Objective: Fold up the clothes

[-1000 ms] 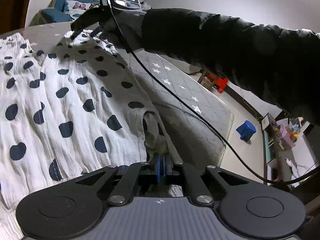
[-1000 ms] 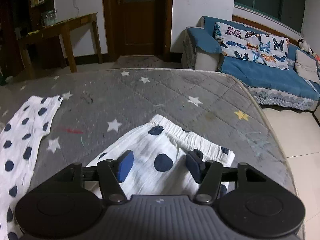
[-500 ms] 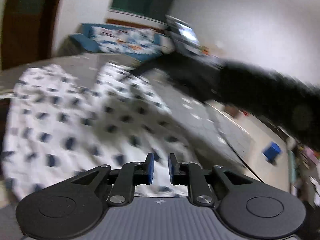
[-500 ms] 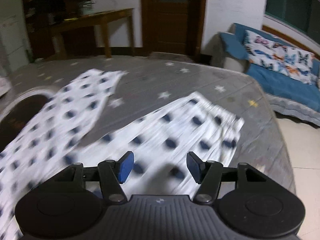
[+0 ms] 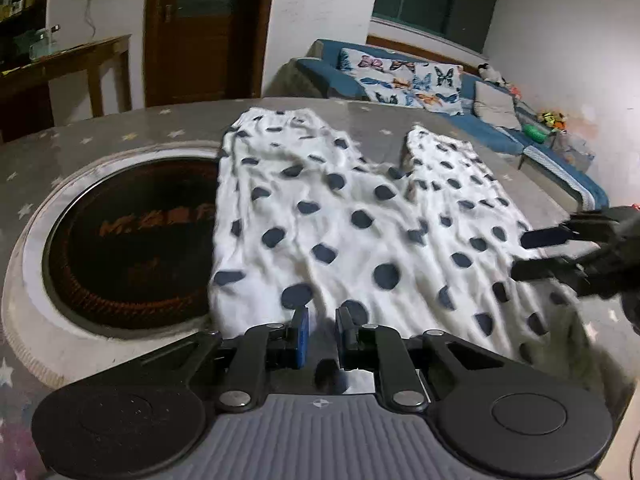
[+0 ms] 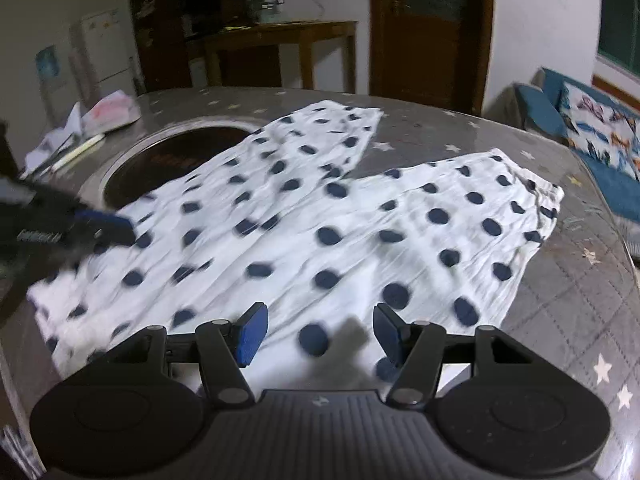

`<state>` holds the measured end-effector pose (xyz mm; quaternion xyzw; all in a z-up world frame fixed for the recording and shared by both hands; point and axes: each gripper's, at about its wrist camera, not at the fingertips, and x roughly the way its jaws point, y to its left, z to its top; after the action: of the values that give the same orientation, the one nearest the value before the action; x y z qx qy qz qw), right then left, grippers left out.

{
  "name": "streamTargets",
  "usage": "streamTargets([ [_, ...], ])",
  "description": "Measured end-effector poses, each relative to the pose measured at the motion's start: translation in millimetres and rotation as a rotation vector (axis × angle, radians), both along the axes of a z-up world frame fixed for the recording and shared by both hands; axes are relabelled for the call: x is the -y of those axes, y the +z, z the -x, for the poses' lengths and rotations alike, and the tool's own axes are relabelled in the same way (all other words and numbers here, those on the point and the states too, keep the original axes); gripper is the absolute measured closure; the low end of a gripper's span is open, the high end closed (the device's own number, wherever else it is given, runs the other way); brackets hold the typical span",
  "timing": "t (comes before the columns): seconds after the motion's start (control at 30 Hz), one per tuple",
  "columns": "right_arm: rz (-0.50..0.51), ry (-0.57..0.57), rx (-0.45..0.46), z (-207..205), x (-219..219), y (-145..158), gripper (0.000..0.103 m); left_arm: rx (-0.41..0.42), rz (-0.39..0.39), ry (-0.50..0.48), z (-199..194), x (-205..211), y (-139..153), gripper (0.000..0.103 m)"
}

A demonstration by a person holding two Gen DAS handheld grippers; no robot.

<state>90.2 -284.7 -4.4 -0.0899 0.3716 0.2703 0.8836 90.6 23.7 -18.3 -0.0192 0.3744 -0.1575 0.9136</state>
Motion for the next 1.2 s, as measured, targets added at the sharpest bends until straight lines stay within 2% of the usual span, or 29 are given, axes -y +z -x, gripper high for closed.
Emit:
streamTargets([
  [0.2,0.018,0.06,0.025,28.8,-16.0,-8.6,0.043,0.034,-0.035,0.003,13.5,-0.8,-3.7,0.093],
  [0.33,0.023,0.072,0.032,39.9,-16.3,-14.6,0.043,0.028,-0.03,0.013,23.9,-3.5,-5.1,0.096],
  [0.8,0.02,0.065,0.049,72.1,3.6,-13.9,0.042,0.0,0.002,0.067,75.9,-9.7,-0.3,0.097],
  [0.93,0.006,0.056,0.042,78.8,8.1,-13.1,0.041,0.002,-0.009,0.069,86.0,-8.8,1.1,0.097],
  [1.03,-0.008,0.049,0.035,83.4,11.2,-12.1,0.041,-0.017,-0.004,0.06,78.2,-10.3,6.0,0.097],
  [1.2,-0.055,0.019,0.022,65.4,12.1,0.4,0.041,-0.025,0.016,0.037,62.5,-9.4,16.1,0.096],
])
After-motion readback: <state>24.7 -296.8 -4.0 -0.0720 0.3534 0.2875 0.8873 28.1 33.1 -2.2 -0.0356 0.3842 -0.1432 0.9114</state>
